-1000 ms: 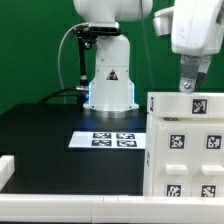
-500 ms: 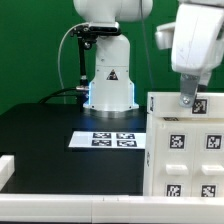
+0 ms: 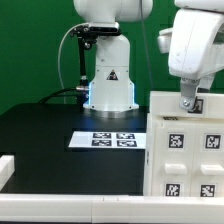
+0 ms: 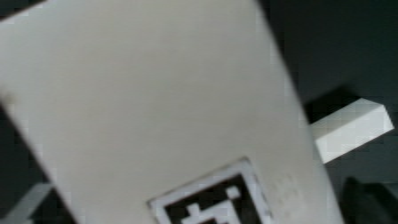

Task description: Assemble cabinet

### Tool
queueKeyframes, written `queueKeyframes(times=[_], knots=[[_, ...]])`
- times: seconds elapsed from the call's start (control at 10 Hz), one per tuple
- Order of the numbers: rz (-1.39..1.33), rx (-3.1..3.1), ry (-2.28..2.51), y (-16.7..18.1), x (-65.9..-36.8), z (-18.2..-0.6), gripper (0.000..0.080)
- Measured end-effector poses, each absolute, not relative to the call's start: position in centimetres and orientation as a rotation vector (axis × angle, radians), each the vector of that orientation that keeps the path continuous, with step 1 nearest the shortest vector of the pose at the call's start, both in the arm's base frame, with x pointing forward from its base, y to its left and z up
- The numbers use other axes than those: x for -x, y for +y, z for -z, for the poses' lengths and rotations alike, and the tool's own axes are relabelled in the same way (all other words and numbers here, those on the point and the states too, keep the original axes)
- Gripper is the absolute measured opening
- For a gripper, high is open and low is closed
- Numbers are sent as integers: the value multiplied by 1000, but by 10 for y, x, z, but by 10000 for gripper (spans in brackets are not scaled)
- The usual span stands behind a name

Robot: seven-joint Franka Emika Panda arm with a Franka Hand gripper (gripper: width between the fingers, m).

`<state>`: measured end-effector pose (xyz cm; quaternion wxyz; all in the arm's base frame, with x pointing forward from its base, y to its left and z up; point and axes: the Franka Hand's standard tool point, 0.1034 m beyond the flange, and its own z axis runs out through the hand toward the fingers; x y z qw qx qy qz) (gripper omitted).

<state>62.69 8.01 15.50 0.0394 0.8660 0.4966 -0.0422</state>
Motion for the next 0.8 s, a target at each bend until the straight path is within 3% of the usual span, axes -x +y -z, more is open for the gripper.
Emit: queueKeyframes(times=[0.2,0.8], knots=[[120,-2763,1303,80,-627,-155,554],[29,-3048,395,82,-630,-157,555]])
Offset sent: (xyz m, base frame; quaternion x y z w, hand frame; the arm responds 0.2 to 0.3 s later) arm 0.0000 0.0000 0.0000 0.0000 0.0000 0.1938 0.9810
